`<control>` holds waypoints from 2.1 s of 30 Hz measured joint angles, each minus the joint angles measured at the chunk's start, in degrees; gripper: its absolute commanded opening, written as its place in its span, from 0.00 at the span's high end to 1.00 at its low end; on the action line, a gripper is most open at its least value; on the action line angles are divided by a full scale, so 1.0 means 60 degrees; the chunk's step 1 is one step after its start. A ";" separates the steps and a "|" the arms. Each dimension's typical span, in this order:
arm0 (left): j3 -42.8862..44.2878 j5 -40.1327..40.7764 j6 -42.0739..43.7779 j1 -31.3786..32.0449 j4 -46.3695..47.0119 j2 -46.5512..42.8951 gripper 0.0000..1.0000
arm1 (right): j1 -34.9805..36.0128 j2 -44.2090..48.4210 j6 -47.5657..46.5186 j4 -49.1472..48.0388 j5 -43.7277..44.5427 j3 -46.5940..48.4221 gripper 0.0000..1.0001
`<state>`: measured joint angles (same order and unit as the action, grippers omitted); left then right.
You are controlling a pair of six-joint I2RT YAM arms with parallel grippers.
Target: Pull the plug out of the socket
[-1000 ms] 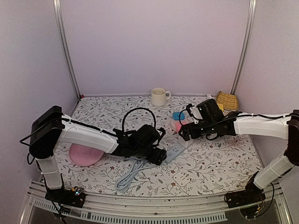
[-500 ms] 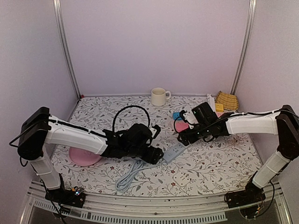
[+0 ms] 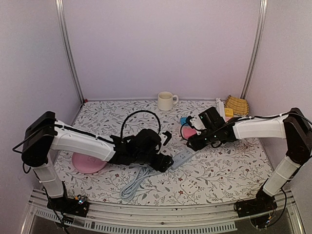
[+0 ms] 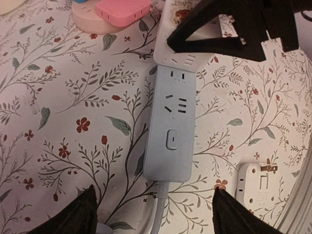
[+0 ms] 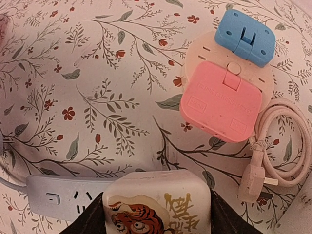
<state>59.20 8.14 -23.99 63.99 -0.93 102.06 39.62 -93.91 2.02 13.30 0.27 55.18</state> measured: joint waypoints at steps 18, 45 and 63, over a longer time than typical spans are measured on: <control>0.0251 -0.0488 0.0503 0.0040 0.0637 0.1115 0.26 | 0.1461 -0.0175 0.0780 0.0688 0.0390 0.0827 0.58; 0.0208 0.0474 0.0973 0.0506 0.0849 0.1596 1.00 | 0.1785 -0.0047 0.1377 0.1075 0.0900 0.1016 0.60; 0.0091 0.0474 0.1147 0.0608 0.1701 0.1548 1.00 | 0.2484 0.0750 0.1490 0.2135 0.2390 0.1228 0.61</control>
<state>59.75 10.98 -17.10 67.64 9.28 111.35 54.52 -89.41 10.96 26.11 14.61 62.54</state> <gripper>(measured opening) 0.434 0.610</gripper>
